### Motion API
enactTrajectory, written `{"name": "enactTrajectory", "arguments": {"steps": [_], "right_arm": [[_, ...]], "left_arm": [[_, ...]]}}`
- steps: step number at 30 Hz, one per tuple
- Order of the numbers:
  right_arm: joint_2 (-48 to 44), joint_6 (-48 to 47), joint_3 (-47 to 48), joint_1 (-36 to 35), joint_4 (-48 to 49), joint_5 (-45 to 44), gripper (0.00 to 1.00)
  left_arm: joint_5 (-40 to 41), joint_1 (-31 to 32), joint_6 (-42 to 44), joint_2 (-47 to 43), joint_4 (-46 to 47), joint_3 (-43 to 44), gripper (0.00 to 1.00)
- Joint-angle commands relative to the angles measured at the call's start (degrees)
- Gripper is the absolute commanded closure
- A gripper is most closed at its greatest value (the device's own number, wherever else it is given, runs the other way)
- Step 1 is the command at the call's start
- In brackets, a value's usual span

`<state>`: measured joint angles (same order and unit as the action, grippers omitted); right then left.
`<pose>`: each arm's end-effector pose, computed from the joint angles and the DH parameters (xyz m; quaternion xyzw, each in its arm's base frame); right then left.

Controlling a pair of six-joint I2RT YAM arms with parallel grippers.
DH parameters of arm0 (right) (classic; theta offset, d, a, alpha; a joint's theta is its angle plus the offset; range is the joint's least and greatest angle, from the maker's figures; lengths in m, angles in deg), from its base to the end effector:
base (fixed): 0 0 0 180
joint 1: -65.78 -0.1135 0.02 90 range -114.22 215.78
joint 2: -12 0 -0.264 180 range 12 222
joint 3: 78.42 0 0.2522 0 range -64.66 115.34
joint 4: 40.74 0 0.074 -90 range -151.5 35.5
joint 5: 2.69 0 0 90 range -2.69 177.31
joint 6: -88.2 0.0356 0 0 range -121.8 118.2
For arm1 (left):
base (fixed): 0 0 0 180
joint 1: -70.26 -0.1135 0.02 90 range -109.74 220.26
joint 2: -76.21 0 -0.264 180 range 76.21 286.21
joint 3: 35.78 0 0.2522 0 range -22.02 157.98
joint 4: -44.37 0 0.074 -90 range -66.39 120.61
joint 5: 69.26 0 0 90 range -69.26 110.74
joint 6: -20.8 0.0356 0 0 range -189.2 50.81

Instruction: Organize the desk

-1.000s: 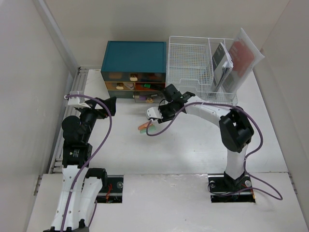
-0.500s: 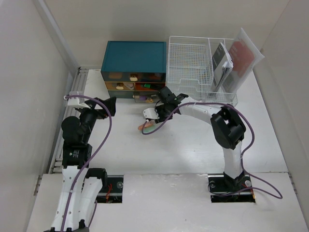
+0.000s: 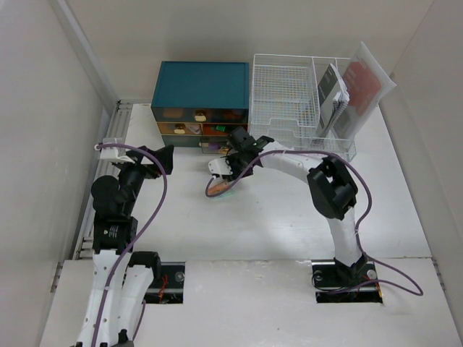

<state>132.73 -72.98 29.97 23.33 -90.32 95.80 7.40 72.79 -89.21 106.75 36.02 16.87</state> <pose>0.3305 0.3094 0.1902 -0.8195 0.5145 0.0095 0.2522 0.1313 -0.0140 0.3684 -0.0028 0.6199 -0.2230 0.7523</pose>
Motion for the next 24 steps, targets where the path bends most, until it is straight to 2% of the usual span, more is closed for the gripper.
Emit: {"name": "enactTrajectory", "arguments": {"steps": [1, 24], "right_arm": [[1.2, -0.6, 3.4, -0.3, -3.6, -0.3, 0.50], [6.5, -2.2, 8.0, -0.3, -9.4, -0.9, 0.47]], "left_arm": [[-0.9, 0.2, 0.1, -1.1, 3.5, 0.0, 0.00], [-0.9, 0.2, 0.1, -2.2, 4.0, 0.0, 0.00]]}}
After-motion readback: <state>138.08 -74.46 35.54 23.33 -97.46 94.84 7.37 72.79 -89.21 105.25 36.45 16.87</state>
